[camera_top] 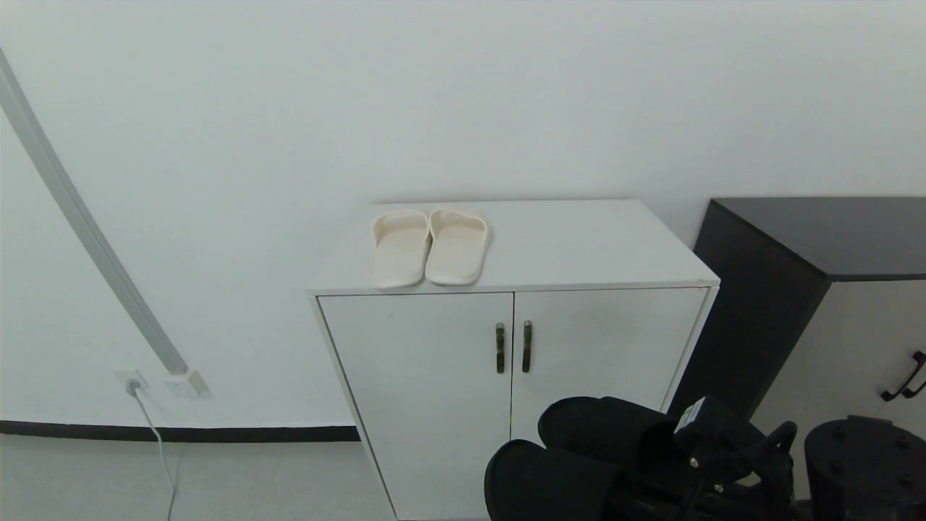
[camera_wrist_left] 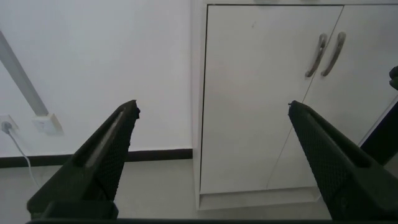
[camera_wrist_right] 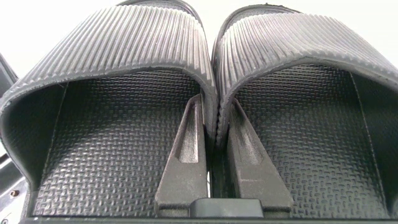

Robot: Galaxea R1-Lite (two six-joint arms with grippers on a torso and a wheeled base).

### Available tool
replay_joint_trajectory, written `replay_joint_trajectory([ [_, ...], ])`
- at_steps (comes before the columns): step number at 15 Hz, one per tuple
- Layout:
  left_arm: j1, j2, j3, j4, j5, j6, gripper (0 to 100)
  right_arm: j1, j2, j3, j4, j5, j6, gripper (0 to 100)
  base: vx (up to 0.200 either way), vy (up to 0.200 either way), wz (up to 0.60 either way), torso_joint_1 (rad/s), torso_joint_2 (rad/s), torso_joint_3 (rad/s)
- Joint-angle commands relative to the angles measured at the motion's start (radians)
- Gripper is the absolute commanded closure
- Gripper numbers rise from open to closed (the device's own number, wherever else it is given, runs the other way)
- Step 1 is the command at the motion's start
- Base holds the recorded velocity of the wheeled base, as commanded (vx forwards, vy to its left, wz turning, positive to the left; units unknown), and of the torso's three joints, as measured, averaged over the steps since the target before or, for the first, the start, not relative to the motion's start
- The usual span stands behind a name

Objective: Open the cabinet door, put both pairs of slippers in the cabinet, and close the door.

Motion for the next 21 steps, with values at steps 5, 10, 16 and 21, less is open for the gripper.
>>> replay_joint_trajectory([
  [5,0.000,0.001,0.000,0.000,-0.010,0.016,0,0.001,0.005,0.005,0.000,-0.001,0.000,100,0.000,0.000,0.00,-0.199,0.52,0.322],
  [10,0.000,0.001,-0.001,0.003,-0.013,0.019,0,0.001,0.008,0.020,0.000,-0.003,0.000,100,0.000,0.000,0.00,-0.171,0.49,0.323],
  [16,0.000,0.001,-0.001,0.003,-0.013,0.015,0,0.001,0.009,0.025,0.000,0.002,0.000,100,0.000,0.000,0.00,-0.125,0.47,0.341],
  [21,0.000,0.001,-0.001,0.002,-0.011,0.005,0,0.001,0.009,0.028,0.000,-0.005,-0.003,100,0.000,0.000,0.00,-0.058,0.44,0.380],
])
